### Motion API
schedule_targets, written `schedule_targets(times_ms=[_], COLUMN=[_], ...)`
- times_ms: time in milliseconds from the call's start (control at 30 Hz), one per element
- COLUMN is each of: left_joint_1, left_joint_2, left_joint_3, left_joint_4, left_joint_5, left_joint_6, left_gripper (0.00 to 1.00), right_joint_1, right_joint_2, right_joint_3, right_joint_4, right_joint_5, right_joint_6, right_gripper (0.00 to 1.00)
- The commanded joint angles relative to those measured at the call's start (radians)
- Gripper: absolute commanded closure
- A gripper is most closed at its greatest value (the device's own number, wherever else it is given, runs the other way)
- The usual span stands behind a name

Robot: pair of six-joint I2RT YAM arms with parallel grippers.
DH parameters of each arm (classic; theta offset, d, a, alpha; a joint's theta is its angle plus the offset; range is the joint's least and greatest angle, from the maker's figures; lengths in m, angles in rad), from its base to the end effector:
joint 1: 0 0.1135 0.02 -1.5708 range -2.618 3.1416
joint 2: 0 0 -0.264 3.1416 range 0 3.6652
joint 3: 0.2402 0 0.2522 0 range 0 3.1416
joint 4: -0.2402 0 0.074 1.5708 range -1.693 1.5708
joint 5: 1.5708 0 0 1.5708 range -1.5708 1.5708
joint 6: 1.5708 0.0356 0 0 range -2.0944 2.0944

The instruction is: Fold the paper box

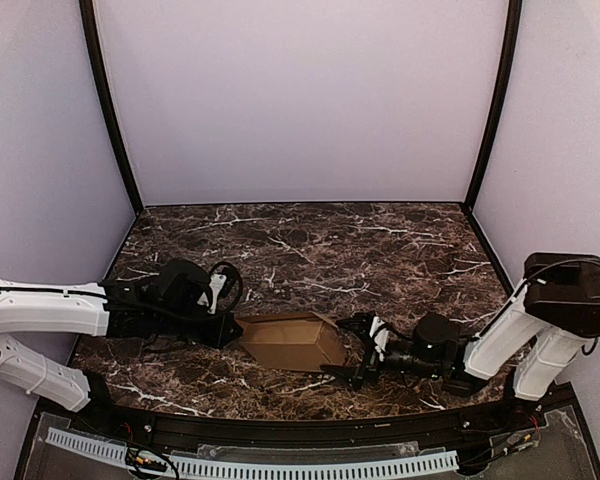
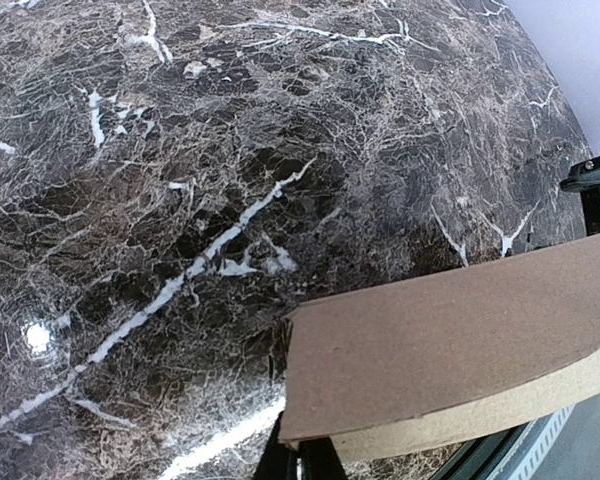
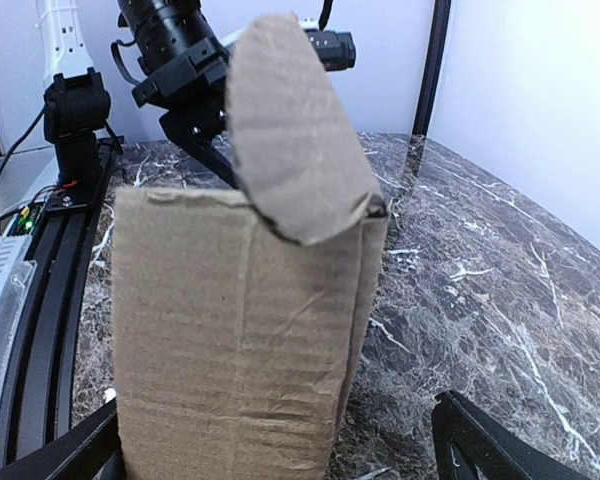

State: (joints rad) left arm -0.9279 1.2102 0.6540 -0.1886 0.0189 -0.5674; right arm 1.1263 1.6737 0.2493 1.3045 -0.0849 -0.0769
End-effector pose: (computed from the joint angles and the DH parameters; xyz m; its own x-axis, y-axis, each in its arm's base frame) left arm 0.1476 -0.1982 0.2079 -0.7772 0.1413 -0.6131 0.4635 0.7877 -0.4059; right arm 0.1052 0.2278 0.1294 0.0206 -0.1347 -0.9907 -0.9370 0.3431 -0.0662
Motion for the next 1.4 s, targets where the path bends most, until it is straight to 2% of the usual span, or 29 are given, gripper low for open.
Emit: schedule_targets(times_ms=[0,233,467,633,767,933,1067,1200,1367], left_joint_1=[-0.009,-0.010,-0.012,-0.015,-0.020,-0.022,-0.022,-0.024,-0.024], left_joint_2=[0.023,0.037,0.055,0.060,0.059,0.059,0.055,0.057,0.058], left_joint_3=[0.013,0.046,0.069,0.072,0.076,0.086,0.086,0.091,0.092], left_joint_4=[-0.107,-0.122,-0.124,-0.126,-0.129,-0.141,-0.150,-0.153,-0.153], left_joint_5=[-0.007,-0.043,-0.048,-0.050,-0.057,-0.066,-0.076,-0.079,-0.082], left_joint_6=[-0.003,-0.013,-0.013,-0.018,-0.023,-0.028,-0.032,-0.032,-0.033], left_gripper=[1.00,1.00,1.00,1.00,1.00,1.00,0.99,1.00,0.99], right_joint_1=[0.006,0.007,0.006,0.017,0.062,0.147,0.189,0.219,0.247], right_joint_2=[-0.099,-0.268,-0.432,-0.517,-0.602,-0.586,-0.531,-0.457,-0.389], right_joint_3=[-0.019,-0.011,0.111,0.161,0.228,0.376,0.507,0.633,0.717], right_joint_4=[-0.076,-0.261,-0.639,-0.779,-0.923,-1.141,-1.313,-1.478,-1.576], right_joint_5=[-0.014,-0.035,-0.065,-0.078,0.010,0.141,0.291,0.396,0.438], right_joint_6=[-0.001,-0.005,0.042,0.107,0.104,0.093,0.141,0.184,0.205], right_gripper=[0.01,0.01,0.01,0.01,0.01,0.02,0.10,0.25,0.35])
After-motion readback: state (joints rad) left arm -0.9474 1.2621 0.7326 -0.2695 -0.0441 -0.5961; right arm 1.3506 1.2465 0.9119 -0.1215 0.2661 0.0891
